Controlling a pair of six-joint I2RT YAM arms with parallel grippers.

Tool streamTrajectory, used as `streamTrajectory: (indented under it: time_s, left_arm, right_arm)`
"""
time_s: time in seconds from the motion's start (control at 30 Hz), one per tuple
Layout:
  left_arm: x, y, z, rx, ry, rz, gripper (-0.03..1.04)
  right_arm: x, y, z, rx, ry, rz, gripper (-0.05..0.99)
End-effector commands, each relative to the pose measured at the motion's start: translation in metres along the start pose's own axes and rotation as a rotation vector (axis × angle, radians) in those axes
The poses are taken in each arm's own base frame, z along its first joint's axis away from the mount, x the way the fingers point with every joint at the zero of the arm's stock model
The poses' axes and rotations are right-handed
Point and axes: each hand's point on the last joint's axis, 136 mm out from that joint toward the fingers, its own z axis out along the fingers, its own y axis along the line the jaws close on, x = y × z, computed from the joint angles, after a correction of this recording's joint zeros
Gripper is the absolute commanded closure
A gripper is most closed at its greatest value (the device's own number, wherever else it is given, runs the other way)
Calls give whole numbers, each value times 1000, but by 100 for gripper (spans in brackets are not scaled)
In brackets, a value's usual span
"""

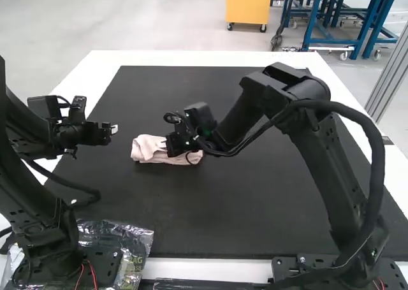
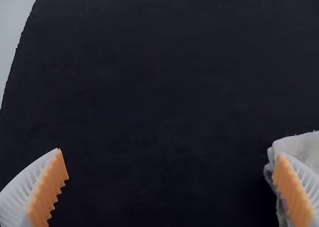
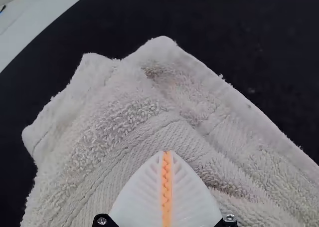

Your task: Fold the towel.

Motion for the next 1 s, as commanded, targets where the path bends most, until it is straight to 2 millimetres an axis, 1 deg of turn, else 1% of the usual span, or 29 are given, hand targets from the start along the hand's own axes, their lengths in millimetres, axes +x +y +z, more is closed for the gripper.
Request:
streamTrajectory:
  time_s: [0.0, 0.1, 0.23, 0.3, 0.37, 0.43, 0.5, 0.63, 0.77, 0.87, 0.97]
  left_arm:
    - [-10, -6, -1, 16, -29, 4, 4]
    - [-10, -7, -1, 18, -31, 4, 4]
    - [-9, -7, -1, 19, -28, 5, 4]
    - [-7, -8, -2, 19, -25, 5, 4]
    - [-6, -8, -2, 18, -24, 5, 4]
    - [-9, -7, -2, 17, -35, 8, 4]
    - [-18, -5, -2, 9, -66, 17, 4]
    - [-48, 0, -3, 0, -125, 5, 4]
    - [-80, -5, -2, 21, -161, 5, 4]
    - [-106, -15, -4, 47, -194, 9, 4]
    - [-130, -25, -9, 66, -225, 30, 4]
  right_arm:
    - [13, -4, 9, 13, 17, -51, 96]
    - [29, -15, 10, 34, 41, -55, 96]
    - [44, -32, 10, 65, 61, -62, 96]
    - [44, -40, 9, 77, 58, -52, 96]
    - [34, -49, 4, 87, 30, -15, 96]
    - [12, -53, -3, 95, -13, 9, 96]
    - [-19, -53, -13, 98, -68, 12, 96]
    - [-78, -51, -40, 110, -149, 10, 96]
    - [-132, -46, -74, 123, -224, -3, 96]
    - [-164, -44, -105, 139, -268, -9, 96]
    - [-184, -43, -137, 163, -296, -9, 96]
